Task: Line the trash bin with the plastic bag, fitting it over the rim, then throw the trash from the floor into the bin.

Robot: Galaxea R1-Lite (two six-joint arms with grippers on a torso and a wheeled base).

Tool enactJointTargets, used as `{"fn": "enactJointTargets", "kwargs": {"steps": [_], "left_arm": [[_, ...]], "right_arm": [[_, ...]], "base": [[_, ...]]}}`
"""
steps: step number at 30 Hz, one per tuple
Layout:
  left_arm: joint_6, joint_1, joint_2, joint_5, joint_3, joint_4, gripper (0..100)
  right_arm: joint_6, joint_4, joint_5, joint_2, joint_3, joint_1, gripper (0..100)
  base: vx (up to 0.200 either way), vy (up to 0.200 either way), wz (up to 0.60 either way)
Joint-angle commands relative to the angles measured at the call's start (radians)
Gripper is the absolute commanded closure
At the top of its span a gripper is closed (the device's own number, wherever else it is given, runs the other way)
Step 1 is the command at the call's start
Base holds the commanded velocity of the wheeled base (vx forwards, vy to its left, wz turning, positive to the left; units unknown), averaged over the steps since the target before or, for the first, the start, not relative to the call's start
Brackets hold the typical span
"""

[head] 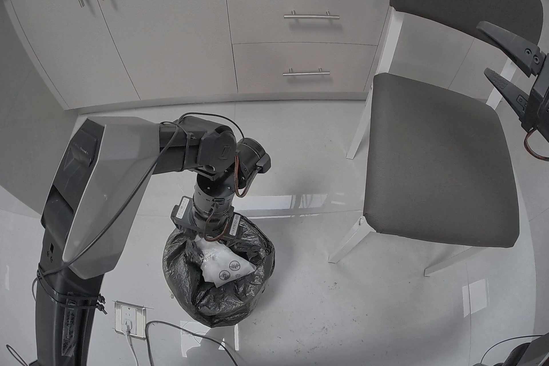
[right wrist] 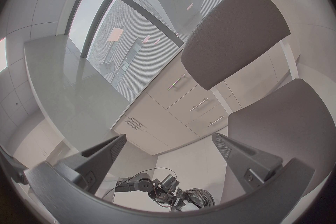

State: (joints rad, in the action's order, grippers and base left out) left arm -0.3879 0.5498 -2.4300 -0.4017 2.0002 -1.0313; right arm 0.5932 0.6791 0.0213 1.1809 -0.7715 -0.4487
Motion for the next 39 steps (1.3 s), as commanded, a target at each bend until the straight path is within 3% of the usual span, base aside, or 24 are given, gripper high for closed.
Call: {"fn": "enactJointTargets", "kwargs": {"steps": [1,10,11,30,39], "left_arm": [[-0.014,0.002,0.002,-0.002,0.0,-0.003,0],[-0.088,0.013,0.025,-0.003,0.0,-0.012,0],[-0.089,0.013,0.026,-0.003,0.0,-0.015,100],[-0.088,-0.016,-0.112,-0.023,0.0,-0.003,100],[-0.089,-0.021,-0.165,-0.02,0.0,0.092,100]], "right_arm": [[0.0,0.0,0.0,0.002,0.0,-0.001,0],[-0.001,0.0,0.002,0.008,0.001,-0.001,0],[-0.001,0.0,0.002,0.008,0.001,-0.001,0],[-0.001,0.005,0.025,0.002,0.015,0.004,0],[-0.001,0.007,0.026,0.003,0.018,0.005,0]], "base": [[0.0,0.0,0.0],[0.0,0.0,0.0],[0.0,0.0,0.0],[0.0,0.0,0.0],[0.0,0.0,0.0]]}}
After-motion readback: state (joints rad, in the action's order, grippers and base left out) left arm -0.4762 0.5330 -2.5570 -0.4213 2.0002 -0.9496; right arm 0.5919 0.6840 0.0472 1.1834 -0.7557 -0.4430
